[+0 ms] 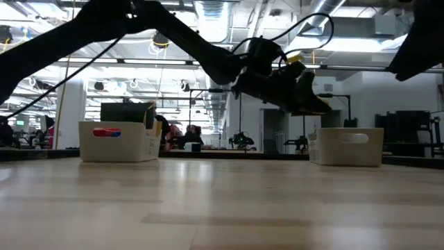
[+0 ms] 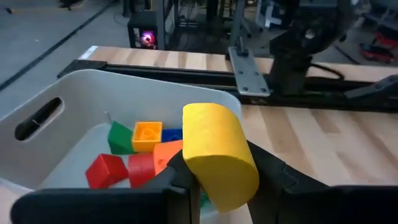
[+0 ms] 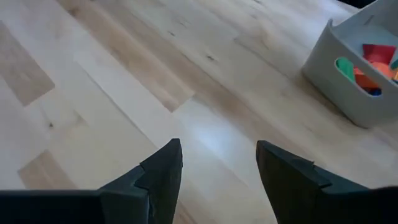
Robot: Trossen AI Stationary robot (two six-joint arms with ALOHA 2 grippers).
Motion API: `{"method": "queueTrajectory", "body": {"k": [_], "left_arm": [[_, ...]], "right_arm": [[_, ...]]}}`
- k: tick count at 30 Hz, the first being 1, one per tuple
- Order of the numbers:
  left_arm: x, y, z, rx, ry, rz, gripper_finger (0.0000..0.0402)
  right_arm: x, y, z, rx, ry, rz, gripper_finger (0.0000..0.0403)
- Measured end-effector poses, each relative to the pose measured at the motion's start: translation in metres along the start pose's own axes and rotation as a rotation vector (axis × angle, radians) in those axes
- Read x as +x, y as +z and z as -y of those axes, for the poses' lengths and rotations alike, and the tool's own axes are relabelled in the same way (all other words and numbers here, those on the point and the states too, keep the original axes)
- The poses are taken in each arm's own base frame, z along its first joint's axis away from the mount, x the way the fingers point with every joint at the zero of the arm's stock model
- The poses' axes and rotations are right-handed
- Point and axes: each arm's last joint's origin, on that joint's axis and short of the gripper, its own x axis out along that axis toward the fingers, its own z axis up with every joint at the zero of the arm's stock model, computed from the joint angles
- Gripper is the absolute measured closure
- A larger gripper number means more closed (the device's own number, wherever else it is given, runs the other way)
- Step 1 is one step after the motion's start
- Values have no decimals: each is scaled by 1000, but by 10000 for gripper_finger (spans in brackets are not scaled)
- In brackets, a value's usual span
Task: Sort blocks by size
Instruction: Put the small yellow block into the gray bin
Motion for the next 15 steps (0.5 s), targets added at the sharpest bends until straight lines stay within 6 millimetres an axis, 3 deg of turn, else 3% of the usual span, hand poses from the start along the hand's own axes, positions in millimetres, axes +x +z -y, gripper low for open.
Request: {"method": "queueTrajectory", "body": {"k": [10,15], "left_arm": [[22,-17,-7,95,39,-7,313],[22,-16,-6,108,32,-5,252]], "right_arm": [[6,-13,-12,-4,1,-4,170],[6,-14,-12,-8,-4,-5,170]]}}
